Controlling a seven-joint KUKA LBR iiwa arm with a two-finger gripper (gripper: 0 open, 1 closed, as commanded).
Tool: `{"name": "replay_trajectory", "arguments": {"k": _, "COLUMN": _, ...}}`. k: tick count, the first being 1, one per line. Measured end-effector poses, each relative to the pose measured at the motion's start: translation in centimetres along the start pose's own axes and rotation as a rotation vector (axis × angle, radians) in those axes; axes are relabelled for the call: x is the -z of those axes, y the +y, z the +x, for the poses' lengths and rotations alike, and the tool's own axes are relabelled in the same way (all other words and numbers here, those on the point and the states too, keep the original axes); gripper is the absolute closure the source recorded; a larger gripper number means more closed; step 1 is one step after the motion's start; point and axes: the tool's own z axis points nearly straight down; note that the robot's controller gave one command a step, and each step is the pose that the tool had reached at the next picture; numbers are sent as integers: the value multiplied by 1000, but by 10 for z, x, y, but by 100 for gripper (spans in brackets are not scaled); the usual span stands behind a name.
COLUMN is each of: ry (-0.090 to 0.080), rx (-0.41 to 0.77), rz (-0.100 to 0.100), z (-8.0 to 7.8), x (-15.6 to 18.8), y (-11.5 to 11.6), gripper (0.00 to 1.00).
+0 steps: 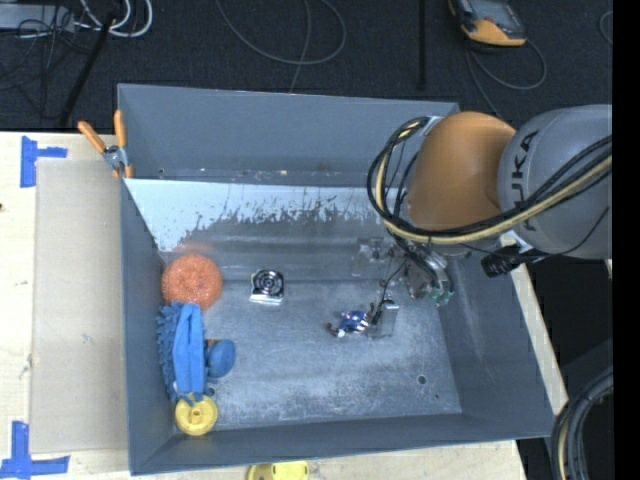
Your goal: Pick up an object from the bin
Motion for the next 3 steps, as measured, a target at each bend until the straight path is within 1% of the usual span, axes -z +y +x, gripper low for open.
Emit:
{"name": "replay_trajectory", "arguments": {"k": 1, "ry": -8, "rx": 0, "rz": 0, "z": -1, "x": 5, "y": 0, "gripper": 0}}
{"name": "replay_trajectory", "arguments": {"k": 2, "ry": -18, "rx": -89, "rz": -2, "z": 15, "x": -23, "y": -11, "gripper": 0}}
{"name": "replay_trajectory", "arguments": {"k": 3, "ry": -9, "rx": -85, "rz": 0, "z": -12, "x": -72, "y": -28, "gripper": 100}}
